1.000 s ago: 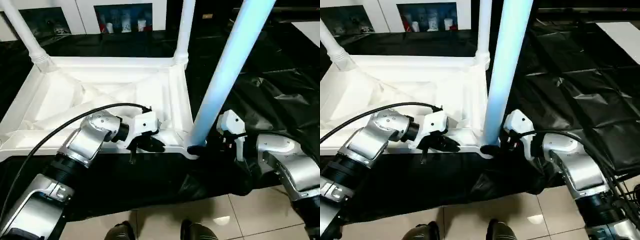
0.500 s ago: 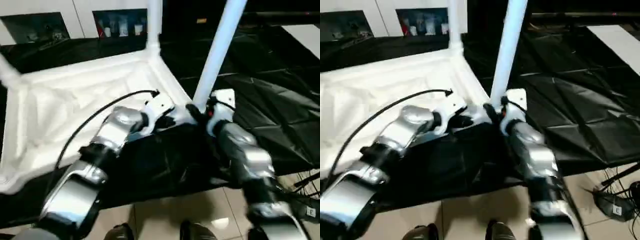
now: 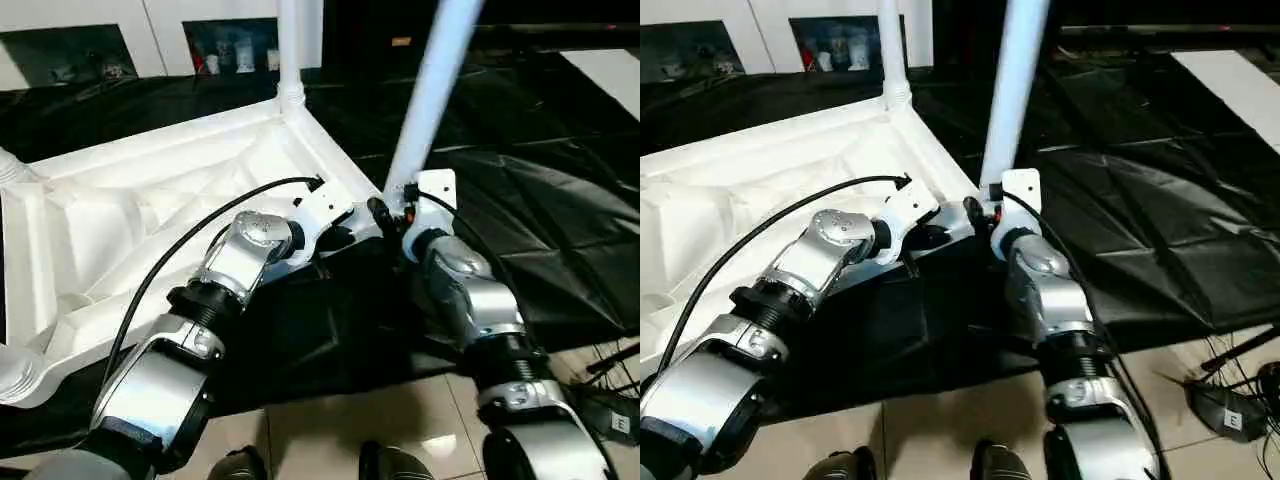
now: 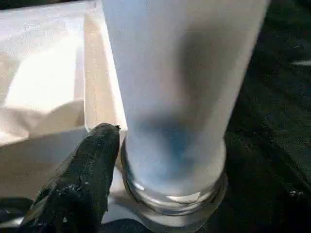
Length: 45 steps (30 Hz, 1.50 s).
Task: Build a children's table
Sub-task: Rotate leg to tighten
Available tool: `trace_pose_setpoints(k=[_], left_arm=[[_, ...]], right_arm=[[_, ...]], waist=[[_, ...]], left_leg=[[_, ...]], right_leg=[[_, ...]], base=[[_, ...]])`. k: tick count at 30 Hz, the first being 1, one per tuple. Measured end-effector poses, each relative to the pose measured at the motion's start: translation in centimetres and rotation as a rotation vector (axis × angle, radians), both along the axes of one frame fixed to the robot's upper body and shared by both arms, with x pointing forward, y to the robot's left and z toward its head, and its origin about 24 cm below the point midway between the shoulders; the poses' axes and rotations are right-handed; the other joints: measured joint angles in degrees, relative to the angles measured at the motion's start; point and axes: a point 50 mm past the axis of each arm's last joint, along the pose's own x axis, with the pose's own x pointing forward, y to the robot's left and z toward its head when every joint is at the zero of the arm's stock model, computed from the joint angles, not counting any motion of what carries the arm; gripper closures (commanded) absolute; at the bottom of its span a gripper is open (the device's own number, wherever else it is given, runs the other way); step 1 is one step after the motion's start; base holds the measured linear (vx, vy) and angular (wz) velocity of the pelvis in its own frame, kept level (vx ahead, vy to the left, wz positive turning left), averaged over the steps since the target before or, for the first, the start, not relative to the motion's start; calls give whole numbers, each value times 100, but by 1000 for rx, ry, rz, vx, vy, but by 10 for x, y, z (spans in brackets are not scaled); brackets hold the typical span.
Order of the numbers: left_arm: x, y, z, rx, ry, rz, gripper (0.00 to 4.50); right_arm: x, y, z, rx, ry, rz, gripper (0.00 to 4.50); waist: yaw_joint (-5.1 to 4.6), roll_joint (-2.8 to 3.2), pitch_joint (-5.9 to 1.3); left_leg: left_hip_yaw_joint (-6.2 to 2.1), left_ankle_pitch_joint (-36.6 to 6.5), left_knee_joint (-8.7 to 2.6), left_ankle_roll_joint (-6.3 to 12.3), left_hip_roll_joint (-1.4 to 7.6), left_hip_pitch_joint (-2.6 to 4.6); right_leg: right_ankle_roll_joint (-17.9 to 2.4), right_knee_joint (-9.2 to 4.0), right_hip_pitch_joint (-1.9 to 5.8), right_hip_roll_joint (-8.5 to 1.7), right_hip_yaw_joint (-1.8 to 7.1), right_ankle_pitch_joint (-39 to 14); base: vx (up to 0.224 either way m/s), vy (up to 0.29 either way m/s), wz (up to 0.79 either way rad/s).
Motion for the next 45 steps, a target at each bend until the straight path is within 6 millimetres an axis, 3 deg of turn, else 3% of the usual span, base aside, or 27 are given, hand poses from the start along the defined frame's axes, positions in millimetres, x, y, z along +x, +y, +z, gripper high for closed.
trace_pose_setpoints(k=[6,13,19,31,45], left_arm=[[-7,7,1,-18,-13,-84,450],[-29,36,-1,-20,22,-277,450],[-43,44,-2,12,70,-403,450],[-47,48,0,29,88,-435,450],[-48,49,0,35,97,-432,450]], right_arm=[[-16,-28,17,-123,-36,253,72],[-48,-54,23,-241,5,577,72],[-60,-53,22,-259,43,736,72],[-68,-53,22,-282,71,835,72],[-69,-51,21,-274,75,853,179]], waist=[[19,6,2],[10,33,10],[39,43,23],[51,42,24],[49,43,24]], left_leg=[[-2,14,-1,32,13,-36],[0,9,-16,44,33,-25],[10,-6,-8,9,27,-34],[11,7,-3,29,24,-37],[11,12,3,38,25,-36]], right_leg=[[11,7,-18,5,-10,25],[18,10,-22,21,-15,8],[17,7,-18,8,-9,8],[17,12,-20,4,-9,8],[16,19,-19,5,-9,8]], base=[[38,-2,1],[0,0,0],[0,0,0],[0,0,0],[0,0,0]])
